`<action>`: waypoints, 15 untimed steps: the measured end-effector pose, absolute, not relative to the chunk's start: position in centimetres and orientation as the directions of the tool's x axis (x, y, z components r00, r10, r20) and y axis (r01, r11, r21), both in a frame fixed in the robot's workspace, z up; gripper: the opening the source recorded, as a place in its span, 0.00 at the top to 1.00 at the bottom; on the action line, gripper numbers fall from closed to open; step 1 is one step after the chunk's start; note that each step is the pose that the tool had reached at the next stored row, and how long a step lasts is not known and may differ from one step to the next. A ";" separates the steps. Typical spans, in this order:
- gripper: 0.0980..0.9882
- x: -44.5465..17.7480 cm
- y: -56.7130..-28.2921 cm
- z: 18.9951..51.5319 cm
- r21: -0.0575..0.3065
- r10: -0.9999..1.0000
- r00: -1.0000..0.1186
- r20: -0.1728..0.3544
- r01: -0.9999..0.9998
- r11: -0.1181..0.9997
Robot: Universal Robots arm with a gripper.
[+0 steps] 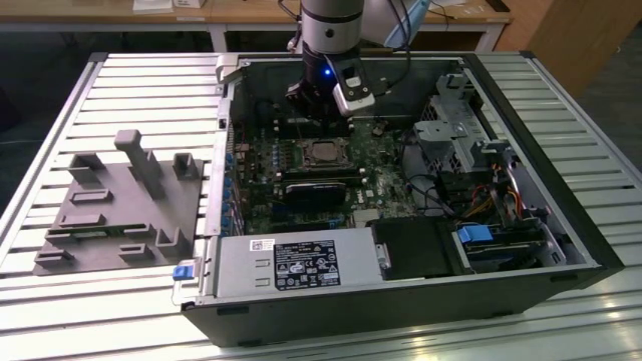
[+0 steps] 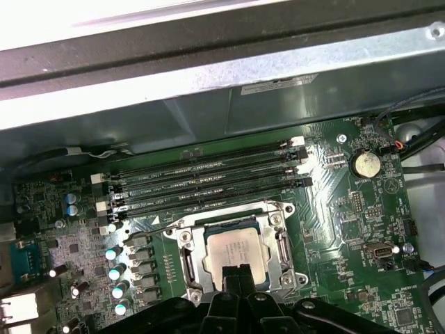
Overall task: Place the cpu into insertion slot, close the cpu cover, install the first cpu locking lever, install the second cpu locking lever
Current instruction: 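Install the first cpu locking lever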
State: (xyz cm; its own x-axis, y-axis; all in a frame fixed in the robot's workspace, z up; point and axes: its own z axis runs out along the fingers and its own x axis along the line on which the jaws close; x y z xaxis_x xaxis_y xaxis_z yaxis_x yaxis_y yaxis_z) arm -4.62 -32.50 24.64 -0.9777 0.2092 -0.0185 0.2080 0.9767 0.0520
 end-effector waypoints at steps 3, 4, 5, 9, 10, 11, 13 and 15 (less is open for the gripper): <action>1.00 -4.6 -32.5 24.6 0.052 0.209 -0.978 -0.019 0.208 0.977; 1.00 -4.7 -32.5 24.6 0.052 0.209 -0.978 -0.019 0.208 0.977; 1.00 -4.7 -32.5 24.6 0.052 0.209 -0.978 -0.018 0.208 0.977; 1.00 -5.4 -32.5 24.6 0.052 0.209 -0.978 -0.019 0.208 0.977; 1.00 -5.6 -32.5 24.6 0.052 0.209 -0.978 -0.019 0.208 0.977; 1.00 -5.8 -32.5 24.6 0.052 0.209 -0.978 -0.019 0.208 0.977; 1.00 -6.1 -32.5 24.6 0.052 0.209 -0.978 -0.019 0.208 0.977; 1.00 -6.5 -32.5 24.6 0.052 0.209 -0.978 -0.019 0.208 0.977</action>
